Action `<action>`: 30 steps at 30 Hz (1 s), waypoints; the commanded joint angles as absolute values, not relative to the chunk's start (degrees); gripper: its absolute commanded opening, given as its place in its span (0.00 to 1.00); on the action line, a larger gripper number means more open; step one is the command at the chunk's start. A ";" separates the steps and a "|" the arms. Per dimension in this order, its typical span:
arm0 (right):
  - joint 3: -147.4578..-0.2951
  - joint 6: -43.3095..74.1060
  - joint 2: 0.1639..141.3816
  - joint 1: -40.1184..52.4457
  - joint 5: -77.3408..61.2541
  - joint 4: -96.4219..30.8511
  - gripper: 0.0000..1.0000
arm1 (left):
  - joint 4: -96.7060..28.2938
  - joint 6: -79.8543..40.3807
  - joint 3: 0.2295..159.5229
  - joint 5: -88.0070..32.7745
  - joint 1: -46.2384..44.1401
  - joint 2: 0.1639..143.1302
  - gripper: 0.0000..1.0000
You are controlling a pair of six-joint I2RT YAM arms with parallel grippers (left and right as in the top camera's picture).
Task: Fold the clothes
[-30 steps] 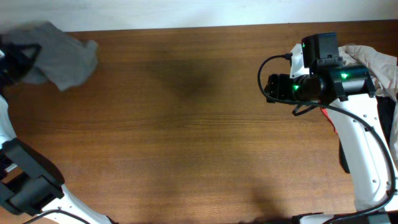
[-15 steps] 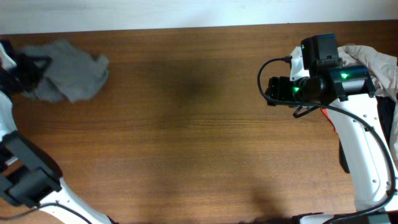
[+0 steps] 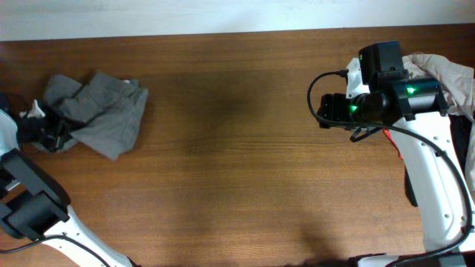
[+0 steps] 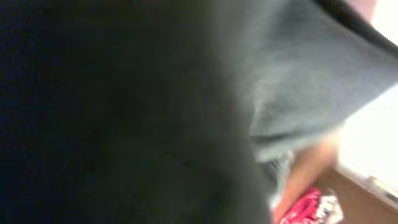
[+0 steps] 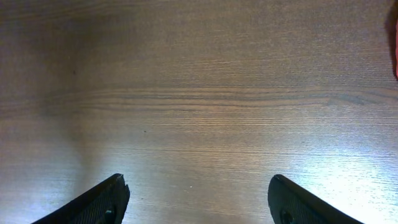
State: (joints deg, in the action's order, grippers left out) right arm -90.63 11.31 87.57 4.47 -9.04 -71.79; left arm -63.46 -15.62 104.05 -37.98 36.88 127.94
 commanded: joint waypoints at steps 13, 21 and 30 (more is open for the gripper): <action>-90.96 10.72 86.26 4.10 -8.54 -71.79 0.77 | -70.74 -11.14 104.38 -34.04 40.56 125.54 0.41; -90.96 10.74 86.26 4.10 -8.54 -71.81 0.77 | -68.01 -10.39 104.40 -31.22 40.77 110.74 0.58; -90.96 10.79 86.26 4.10 -8.54 -71.81 0.77 | -62.87 -2.72 104.36 -10.57 35.11 103.39 0.57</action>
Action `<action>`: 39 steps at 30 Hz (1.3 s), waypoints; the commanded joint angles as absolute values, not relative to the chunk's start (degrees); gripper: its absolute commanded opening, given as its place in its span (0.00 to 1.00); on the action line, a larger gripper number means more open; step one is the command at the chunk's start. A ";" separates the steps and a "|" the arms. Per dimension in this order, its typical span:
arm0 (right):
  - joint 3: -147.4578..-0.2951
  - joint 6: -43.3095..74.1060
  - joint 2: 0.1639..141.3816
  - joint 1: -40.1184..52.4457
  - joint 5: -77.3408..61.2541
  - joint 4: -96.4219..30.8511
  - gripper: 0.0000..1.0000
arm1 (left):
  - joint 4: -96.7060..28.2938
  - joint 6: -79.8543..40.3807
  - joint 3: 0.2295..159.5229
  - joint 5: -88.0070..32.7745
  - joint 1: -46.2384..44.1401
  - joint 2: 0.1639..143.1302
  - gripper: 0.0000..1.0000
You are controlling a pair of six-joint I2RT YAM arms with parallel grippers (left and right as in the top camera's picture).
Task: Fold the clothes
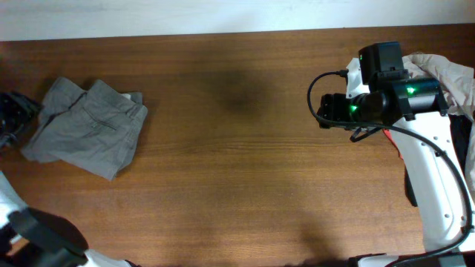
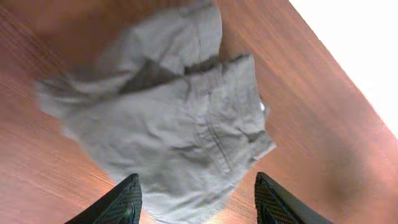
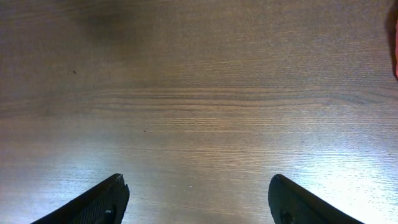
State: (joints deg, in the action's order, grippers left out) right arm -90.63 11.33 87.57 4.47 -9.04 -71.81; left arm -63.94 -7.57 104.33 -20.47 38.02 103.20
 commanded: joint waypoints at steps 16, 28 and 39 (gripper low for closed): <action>-90.94 11.40 86.26 4.10 -10.11 -73.63 0.77 | -59.13 -5.48 100.16 1.89 26.41 125.45 0.01; -90.96 11.40 86.26 4.10 -11.81 -73.65 0.77 | -59.70 -24.29 98.54 -13.39 19.94 132.20 0.00; -90.96 11.35 86.26 4.10 -12.01 -73.52 0.77 | -62.50 -16.27 100.18 -14.61 21.85 125.62 0.03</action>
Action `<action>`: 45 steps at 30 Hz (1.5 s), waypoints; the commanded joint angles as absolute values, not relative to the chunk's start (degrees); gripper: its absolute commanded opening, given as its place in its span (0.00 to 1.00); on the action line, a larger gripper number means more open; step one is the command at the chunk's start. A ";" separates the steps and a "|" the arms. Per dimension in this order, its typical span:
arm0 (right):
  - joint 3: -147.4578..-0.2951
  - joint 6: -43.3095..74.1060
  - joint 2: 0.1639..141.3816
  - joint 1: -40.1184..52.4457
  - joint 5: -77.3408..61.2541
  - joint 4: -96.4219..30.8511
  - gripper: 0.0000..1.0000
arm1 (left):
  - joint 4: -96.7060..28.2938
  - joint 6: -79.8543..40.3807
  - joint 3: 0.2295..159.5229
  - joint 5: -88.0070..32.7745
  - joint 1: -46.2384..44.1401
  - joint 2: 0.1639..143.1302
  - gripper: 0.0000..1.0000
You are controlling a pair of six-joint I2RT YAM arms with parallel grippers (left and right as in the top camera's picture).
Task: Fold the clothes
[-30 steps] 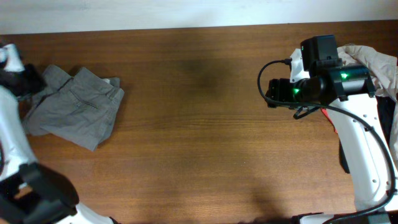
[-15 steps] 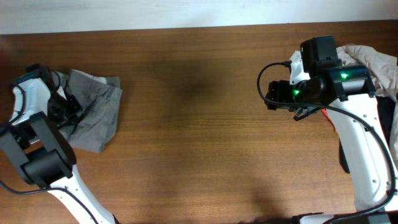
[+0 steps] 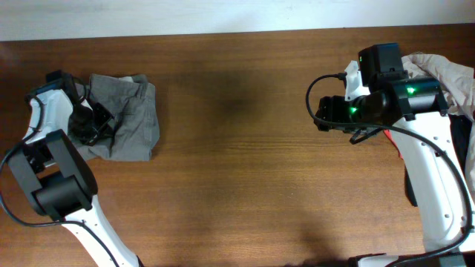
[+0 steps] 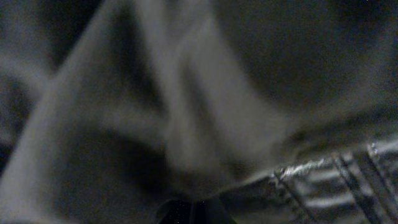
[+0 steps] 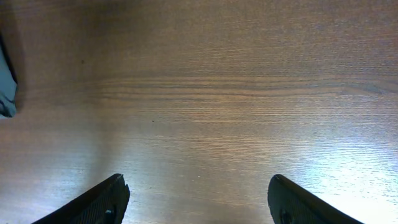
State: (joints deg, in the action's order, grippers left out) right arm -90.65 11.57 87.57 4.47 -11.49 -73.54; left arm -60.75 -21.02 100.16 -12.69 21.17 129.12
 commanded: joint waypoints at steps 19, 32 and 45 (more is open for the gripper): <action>-99.59 10.83 83.26 4.10 -11.97 -71.35 0.77 | -66.57 22.59 107.31 -35.20 11.14 86.87 0.36; -102.48 4.78 77.28 4.10 -10.72 -71.85 0.82 | -70.00 8.84 107.31 -2.90 -14.59 82.19 1.00; -102.45 3.20 72.75 4.10 -10.68 -70.74 0.99 | -70.26 0.62 107.28 20.51 -23.59 77.71 1.00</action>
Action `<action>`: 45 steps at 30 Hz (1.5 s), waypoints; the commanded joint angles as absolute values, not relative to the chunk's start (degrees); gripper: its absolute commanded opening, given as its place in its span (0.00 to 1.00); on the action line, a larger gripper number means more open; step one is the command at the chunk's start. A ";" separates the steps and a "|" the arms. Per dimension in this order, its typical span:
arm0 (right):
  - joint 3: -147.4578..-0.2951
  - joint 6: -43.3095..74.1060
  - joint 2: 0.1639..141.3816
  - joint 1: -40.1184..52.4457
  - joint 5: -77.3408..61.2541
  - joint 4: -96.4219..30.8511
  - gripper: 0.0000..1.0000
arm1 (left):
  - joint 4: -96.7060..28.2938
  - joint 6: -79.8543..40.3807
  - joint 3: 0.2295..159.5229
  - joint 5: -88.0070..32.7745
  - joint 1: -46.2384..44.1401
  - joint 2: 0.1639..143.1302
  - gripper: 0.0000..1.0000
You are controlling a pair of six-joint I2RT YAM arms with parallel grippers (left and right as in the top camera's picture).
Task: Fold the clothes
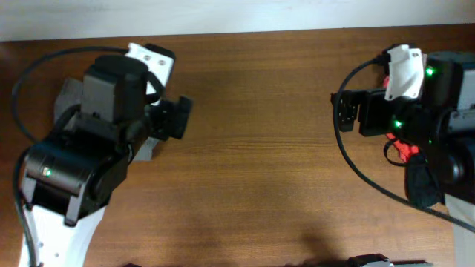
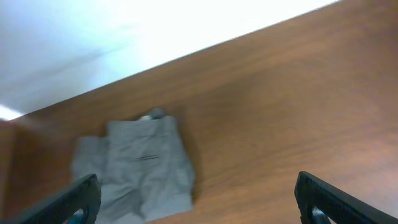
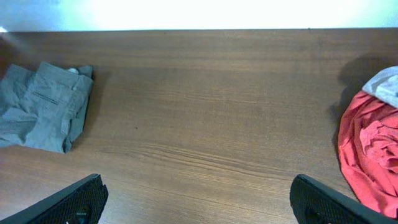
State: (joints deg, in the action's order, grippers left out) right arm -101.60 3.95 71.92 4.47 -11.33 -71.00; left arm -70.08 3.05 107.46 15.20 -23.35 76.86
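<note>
The grey shorts (image 2: pixel 134 171) lie folded into a compact bundle at the table's far left, also seen in the right wrist view as grey shorts (image 3: pixel 43 106). My left gripper (image 2: pixel 199 202) hangs high above the table, open and holding nothing, with the shorts below and to its left. My right gripper (image 3: pixel 199 202) is also raised high and open, with nothing between its fingers, over the right half of the table. In the overhead view the left arm (image 1: pixel 96 141) hides most of the shorts.
A red garment (image 3: pixel 367 155) lies at the table's right edge, with a pale grey cloth (image 3: pixel 385 84) just behind it. The brown wooden table (image 3: pixel 217 93) runs between the two. A white wall borders the far edge.
My left gripper was pressed into the shorts; now it is lifted far above them, open, and the shorts lie free. My right arm has also risen and now sees the whole table.
My left gripper was at the left end of the crumpled shorts. Then it stood open off to the left with the shorts spread out. Then it was in the cloth, the shorts shifted right and more compact. Now both arms are high and the shorts lie folded.
</note>
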 commanded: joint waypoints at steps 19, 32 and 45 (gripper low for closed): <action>-102.45 3.44 73.43 4.10 -15.16 -73.36 0.99 | -73.17 0.64 107.28 20.38 -23.59 78.04 0.99; -102.43 -2.70 61.19 4.05 2.22 -73.67 0.99 | -73.17 0.64 107.28 20.38 -23.59 78.04 0.99; -64.82 -11.00 32.10 1.30 1.13 -47.44 0.99 | -73.17 0.64 107.28 20.38 -23.59 78.04 0.99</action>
State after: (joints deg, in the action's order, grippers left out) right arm -77.12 -10.66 37.52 2.17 1.69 -48.45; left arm -73.10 1.43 107.46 19.57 -23.35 78.13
